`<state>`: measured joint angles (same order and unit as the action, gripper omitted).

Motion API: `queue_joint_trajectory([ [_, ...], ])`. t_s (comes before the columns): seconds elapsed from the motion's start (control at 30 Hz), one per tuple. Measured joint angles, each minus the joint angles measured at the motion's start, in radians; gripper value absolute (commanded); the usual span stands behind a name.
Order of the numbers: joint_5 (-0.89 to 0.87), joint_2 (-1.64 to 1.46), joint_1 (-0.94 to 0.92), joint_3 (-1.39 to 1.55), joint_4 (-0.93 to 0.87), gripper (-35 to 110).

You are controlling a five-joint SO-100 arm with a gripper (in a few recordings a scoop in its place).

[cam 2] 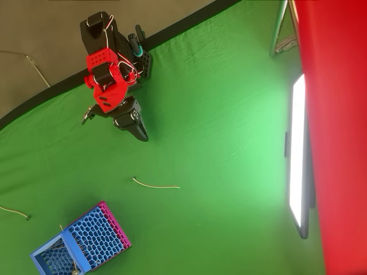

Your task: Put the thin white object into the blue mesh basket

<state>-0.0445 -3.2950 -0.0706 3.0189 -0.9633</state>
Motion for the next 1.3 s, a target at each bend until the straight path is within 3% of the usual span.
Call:
queue_joint_trajectory([
  [0.2,-0.201,0.147,-0.006,-0.120,-0.017,1],
  [0.4,-0.295,0.288,-0.032,-0.267,-0.060,4],
  [0.83,-0.379,0.652,-0.178,-0.555,-0.170,7],
  [1.3,-0.545,1.045,-0.196,-0.750,-0.175,15],
])
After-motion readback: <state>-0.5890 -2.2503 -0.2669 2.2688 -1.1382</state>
